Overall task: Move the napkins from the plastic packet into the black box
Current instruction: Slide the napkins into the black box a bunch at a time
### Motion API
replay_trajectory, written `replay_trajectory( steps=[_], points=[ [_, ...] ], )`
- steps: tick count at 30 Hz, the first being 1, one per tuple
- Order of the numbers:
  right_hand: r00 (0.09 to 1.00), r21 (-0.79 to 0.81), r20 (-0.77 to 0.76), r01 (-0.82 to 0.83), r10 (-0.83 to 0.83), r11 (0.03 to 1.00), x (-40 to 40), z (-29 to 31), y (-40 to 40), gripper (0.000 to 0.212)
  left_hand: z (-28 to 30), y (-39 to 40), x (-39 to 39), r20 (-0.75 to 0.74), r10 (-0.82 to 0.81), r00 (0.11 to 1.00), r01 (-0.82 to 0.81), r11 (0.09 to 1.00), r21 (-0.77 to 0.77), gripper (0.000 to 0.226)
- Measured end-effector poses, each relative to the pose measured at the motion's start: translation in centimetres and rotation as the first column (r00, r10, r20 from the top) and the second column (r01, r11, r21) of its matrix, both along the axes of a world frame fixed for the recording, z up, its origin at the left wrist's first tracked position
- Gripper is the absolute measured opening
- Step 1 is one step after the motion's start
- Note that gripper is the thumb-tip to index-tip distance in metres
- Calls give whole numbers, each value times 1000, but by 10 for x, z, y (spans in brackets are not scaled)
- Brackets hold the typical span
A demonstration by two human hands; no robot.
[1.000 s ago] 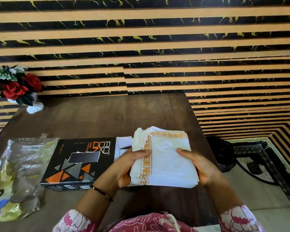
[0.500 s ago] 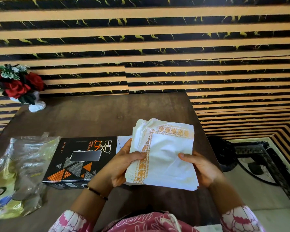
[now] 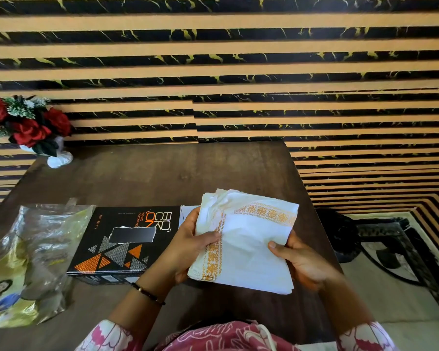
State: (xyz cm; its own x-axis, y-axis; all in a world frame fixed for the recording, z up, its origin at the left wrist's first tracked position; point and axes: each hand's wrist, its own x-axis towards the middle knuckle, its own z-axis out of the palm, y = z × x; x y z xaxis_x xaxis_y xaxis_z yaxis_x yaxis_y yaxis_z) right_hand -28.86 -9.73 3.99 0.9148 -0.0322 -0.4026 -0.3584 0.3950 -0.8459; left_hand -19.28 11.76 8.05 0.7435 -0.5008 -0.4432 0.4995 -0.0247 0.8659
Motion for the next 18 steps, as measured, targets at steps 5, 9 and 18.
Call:
replay_trajectory(
  steps=[5, 9, 18],
  points=[
    [993, 35, -27, 120, -119, 992, 2, -3, 2, 42, -3, 3, 2, -10, 10, 1000, -10, 996, 90, 36],
    [981, 56, -44, 193, -191, 980, 4, -6, 3, 35, -10, 21, 12, 529, 2, 849, -239, 893, 380, 25],
    [957, 357, -290, 116, -8, 927, 36, -22, 24, 48, -62, 77, 41, 635, -544, 549, -432, 466, 772, 59]
  ],
)
